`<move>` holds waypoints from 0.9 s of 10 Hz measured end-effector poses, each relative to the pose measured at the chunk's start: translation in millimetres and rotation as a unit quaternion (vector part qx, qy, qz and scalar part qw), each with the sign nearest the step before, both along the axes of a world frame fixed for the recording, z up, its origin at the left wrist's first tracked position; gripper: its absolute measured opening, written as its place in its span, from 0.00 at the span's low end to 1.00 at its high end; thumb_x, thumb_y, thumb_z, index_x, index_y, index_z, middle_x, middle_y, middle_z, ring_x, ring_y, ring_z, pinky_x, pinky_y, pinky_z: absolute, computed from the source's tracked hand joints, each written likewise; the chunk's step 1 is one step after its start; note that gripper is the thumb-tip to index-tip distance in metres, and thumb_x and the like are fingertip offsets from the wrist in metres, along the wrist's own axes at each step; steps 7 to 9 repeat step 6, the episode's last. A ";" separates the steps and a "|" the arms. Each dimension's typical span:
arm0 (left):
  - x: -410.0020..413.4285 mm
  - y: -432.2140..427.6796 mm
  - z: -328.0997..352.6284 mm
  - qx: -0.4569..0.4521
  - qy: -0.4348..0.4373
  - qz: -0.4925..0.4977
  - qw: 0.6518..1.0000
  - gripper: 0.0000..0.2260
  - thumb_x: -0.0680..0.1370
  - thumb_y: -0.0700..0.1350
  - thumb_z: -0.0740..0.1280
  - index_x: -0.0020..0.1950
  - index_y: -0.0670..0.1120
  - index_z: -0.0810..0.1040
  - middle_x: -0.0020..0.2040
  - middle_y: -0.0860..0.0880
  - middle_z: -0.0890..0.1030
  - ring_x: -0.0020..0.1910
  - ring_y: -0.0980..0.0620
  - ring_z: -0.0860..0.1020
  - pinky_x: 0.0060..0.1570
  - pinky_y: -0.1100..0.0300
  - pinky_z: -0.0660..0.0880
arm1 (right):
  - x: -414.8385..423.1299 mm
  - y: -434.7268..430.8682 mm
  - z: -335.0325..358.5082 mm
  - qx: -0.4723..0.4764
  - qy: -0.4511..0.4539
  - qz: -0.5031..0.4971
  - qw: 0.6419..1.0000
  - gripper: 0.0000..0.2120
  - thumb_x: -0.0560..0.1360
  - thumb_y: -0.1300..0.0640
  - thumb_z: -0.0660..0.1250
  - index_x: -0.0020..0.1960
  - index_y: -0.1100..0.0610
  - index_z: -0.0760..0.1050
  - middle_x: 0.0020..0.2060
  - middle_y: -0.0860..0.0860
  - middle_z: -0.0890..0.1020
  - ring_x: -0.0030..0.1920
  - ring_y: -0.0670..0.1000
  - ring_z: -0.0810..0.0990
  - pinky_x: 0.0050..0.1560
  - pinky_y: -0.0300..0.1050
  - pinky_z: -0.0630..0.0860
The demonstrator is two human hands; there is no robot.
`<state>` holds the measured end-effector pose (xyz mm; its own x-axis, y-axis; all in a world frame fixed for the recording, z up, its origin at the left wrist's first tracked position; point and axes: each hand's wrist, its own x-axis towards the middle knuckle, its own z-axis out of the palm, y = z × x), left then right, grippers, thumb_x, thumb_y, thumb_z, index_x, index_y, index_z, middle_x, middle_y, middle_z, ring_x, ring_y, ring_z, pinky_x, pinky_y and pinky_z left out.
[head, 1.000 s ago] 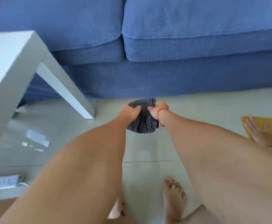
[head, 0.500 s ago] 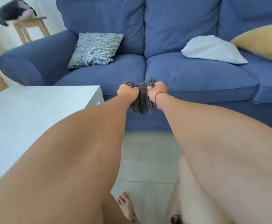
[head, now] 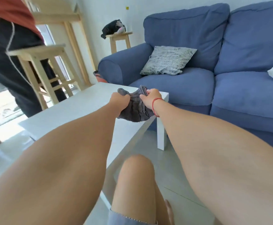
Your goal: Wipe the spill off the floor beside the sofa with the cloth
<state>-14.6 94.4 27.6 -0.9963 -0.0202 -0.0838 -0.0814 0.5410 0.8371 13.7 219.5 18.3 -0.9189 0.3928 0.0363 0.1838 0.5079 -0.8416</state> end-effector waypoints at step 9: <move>-13.7 -95.6 -90.9 -0.411 -0.033 -0.121 0.903 0.27 0.81 0.54 0.43 0.78 0.45 0.42 0.79 0.50 0.43 0.77 0.49 0.41 0.73 0.46 0.41 | -11.7 -82.3 -60.4 0.287 -0.054 0.169 0.942 0.20 0.82 0.59 0.50 0.73 0.52 0.64 0.76 0.50 0.61 0.74 0.51 0.60 0.75 0.62 0.41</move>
